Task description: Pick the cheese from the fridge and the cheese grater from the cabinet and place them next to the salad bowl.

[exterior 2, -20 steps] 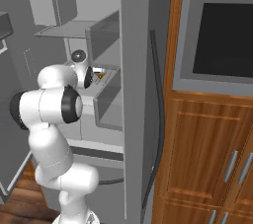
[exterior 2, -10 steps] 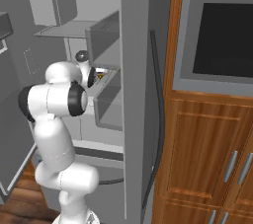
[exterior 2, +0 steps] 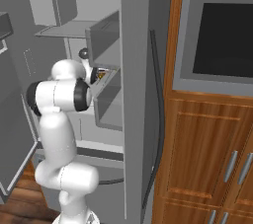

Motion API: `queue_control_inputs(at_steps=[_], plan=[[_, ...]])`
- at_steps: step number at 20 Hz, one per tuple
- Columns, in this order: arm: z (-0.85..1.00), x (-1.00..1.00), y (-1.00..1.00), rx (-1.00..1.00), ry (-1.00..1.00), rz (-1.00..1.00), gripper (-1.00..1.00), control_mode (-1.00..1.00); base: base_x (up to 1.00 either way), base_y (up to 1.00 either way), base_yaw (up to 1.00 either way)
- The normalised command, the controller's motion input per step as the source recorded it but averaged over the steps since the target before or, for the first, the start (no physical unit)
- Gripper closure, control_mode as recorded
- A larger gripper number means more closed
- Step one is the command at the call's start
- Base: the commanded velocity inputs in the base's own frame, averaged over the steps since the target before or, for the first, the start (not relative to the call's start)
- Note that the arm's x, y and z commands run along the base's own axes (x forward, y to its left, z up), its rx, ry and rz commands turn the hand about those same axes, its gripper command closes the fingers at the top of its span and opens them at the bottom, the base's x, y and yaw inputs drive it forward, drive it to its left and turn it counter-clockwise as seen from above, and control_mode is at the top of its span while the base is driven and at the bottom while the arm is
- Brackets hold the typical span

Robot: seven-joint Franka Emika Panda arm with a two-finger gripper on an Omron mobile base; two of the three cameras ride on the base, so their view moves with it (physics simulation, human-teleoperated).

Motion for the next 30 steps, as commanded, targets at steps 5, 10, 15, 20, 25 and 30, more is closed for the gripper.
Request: queue_control_inputs(at_steps=[5, 10, 15, 20, 25, 30], plan=[[-0.02, 0.30, 0.07, 0.00, 0.03, 0.00, -1.00, -1.00, 0.00, 0.00, 0.00], [-0.09, 0.24, 0.08, 0.00, 0.04, 0.00, -1.00, -1.00, 0.00, 0.00, 0.00], [-0.15, 0.30, 0.11, 0.00, 0.01, 0.00, -1.00, -1.00, 0.00, 0.00, 0.00], [-0.19, 0.29, 0.05, 0.00, 0.00, 0.00, -1.00, -1.00, 0.00, 0.00, 0.00], [-0.12, 0.31, 0.00, 0.00, 0.03, 0.00, -1.00, -1.00, 0.00, 0.00, 0.00], [-0.13, 0.30, 0.00, 0.00, 0.08, 0.00, -1.00, -1.00, 0.00, 0.00, 0.00]])
